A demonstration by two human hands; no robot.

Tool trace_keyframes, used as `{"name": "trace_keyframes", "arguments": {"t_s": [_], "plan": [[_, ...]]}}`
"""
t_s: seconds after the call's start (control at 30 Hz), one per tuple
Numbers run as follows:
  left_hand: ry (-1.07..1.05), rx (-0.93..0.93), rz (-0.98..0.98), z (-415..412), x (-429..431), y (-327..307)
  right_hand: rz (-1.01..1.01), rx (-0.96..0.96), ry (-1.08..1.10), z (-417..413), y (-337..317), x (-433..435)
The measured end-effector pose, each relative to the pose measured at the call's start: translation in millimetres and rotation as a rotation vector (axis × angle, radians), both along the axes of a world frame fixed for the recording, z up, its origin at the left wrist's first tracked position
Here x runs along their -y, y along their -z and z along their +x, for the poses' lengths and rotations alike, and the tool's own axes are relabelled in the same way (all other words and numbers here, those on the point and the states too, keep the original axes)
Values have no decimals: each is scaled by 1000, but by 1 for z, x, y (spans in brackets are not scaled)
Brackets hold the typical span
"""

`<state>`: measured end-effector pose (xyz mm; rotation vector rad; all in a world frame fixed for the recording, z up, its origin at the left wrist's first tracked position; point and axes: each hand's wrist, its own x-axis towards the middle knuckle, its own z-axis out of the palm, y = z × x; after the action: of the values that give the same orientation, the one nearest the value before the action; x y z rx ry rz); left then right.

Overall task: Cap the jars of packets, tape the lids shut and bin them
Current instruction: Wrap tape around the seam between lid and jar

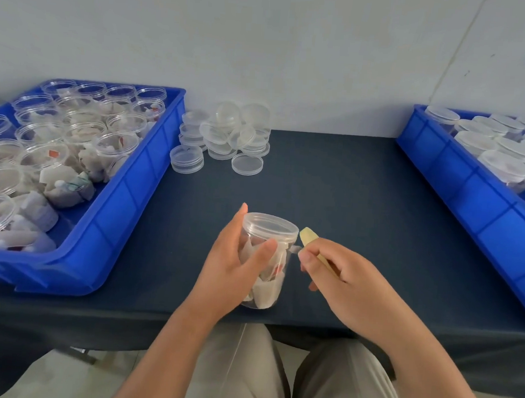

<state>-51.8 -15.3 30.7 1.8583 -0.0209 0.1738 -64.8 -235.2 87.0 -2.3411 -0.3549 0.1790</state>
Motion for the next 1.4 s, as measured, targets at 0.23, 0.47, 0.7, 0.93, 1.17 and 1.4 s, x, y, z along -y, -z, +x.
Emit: {"name": "trace_keyframes", "arguments": {"t_s": [0.23, 0.47, 0.7, 0.93, 1.17, 1.4], "plan": [[17, 6, -98, 0, 4, -10, -12, -29, -13, 15, -3, -9], [28, 12, -101, 4, 8, -7, -117, 28, 22, 21, -4, -10], [64, 5, -66, 8, 6, -5, -134, 17, 27, 25, -8, -9], [15, 63, 31, 8, 8, -13, -157, 36, 16, 23, -12, -11], [-74, 69, 122, 11, 11, -17, -174, 67, 1, 21, -12, -15], [-29, 8, 36, 12, 7, -17, -155, 71, 12, 20, -9, -19]]}}
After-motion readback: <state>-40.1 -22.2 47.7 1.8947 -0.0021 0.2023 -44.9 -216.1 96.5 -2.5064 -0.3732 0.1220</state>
